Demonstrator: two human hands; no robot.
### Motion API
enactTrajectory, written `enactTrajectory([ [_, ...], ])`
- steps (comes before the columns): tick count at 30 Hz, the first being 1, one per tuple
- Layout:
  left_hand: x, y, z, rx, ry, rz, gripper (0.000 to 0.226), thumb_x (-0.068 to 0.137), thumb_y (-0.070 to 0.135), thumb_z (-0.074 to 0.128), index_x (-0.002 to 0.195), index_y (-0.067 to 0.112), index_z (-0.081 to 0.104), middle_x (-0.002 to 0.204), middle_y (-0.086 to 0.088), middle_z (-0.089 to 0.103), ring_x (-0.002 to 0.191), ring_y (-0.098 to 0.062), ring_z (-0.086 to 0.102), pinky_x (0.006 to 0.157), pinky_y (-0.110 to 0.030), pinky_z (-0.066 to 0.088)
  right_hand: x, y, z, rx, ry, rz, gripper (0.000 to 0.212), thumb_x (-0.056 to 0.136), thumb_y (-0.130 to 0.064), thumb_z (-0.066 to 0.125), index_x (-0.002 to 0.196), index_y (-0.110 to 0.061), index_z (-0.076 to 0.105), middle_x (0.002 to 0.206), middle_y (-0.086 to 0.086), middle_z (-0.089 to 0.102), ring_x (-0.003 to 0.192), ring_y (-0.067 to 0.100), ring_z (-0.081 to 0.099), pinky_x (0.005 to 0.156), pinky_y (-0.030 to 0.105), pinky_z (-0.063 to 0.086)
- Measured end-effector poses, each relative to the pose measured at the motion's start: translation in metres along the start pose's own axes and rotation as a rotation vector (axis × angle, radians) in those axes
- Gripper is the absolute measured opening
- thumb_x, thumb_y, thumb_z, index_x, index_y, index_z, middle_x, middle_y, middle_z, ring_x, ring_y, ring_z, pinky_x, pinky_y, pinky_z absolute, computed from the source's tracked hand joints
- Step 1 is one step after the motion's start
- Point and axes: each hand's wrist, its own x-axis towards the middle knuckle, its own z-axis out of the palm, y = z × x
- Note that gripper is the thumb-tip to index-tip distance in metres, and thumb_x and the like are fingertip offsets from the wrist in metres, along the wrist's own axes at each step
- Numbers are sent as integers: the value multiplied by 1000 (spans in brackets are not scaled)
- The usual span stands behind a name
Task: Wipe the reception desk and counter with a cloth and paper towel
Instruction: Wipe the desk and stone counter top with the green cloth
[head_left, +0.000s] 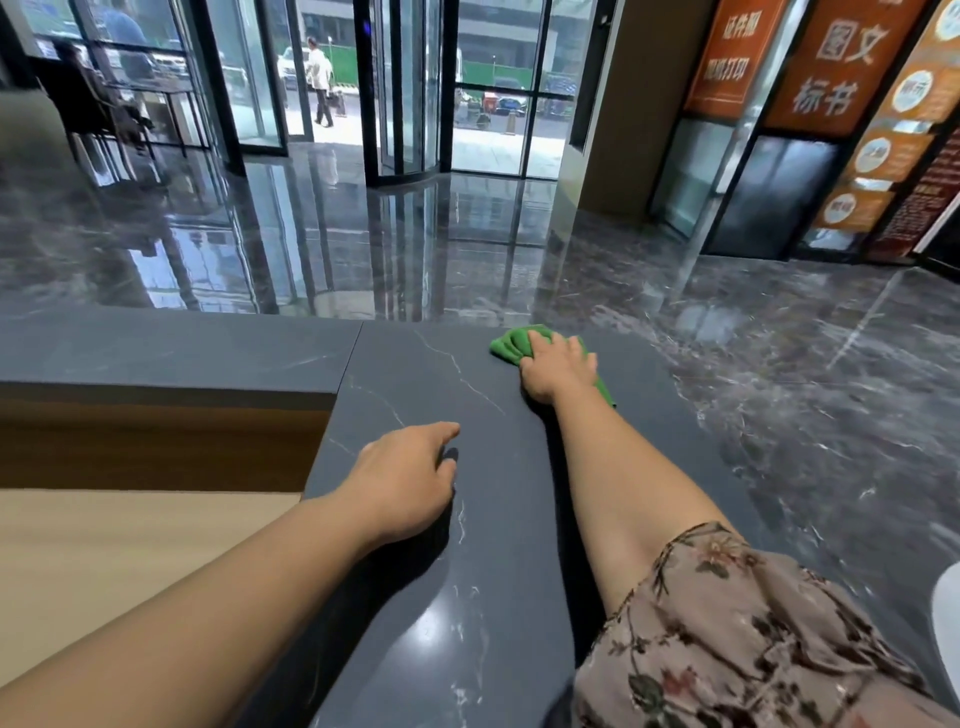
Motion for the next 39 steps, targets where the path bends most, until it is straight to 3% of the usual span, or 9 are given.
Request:
enactTrajectory([
  [8, -9, 4, 12, 69, -43, 24, 38, 96, 21, 45, 134, 17, 50, 135, -2, 57, 127, -25, 49, 106, -38, 38, -32, 69, -15, 23, 29, 287, 60, 92, -19, 34, 150, -27, 23, 159, 13, 14, 147, 33, 6, 116, 56, 9],
  [12, -26, 11, 14, 97, -76, 61, 41, 97, 23, 45, 137, 18, 48, 138, -1, 55, 129, -24, 48, 108, -37, 38, -80, 90, -20, 54, 66, 387, 52, 91, -20, 37, 143, -23, 33, 152, 16, 26, 139, 37, 24, 110, 51, 24],
  [16, -48, 18, 16, 96, -98, 102, 40, 96, 21, 45, 135, 16, 50, 135, -2, 57, 127, -25, 50, 108, -38, 38, -134, 104, -27, 88, 75, 528, 54, 92, -20, 39, 145, -19, 29, 144, 21, 35, 130, 39, 36, 104, 47, 31],
  [20, -72, 24, 21, 88, -109, 143, 48, 97, 22, 44, 144, 19, 41, 144, 0, 49, 134, -23, 44, 111, -39, 34, -188, 110, -28, 104, 108, 585, 56, 91, -20, 40, 146, -19, 29, 145, 22, 35, 130, 39, 37, 103, 46, 32],
  [34, -163, 14, 19, 98, -121, 158, 49, 97, 23, 46, 145, 18, 40, 142, -4, 51, 130, -26, 47, 109, -44, 37, -348, 119, -20, 61, 205, 711, 49, 92, -24, 39, 141, -19, 35, 141, 22, 38, 126, 40, 39, 102, 46, 31],
  [39, -194, 3, 12, 112, -100, 142, 47, 98, 23, 46, 144, 18, 41, 142, -5, 51, 129, -27, 49, 109, -45, 39, -386, 105, -13, 86, 248, 790, 48, 89, -24, 44, 137, -21, 39, 145, 21, 34, 132, 41, 31, 111, 52, 22],
])
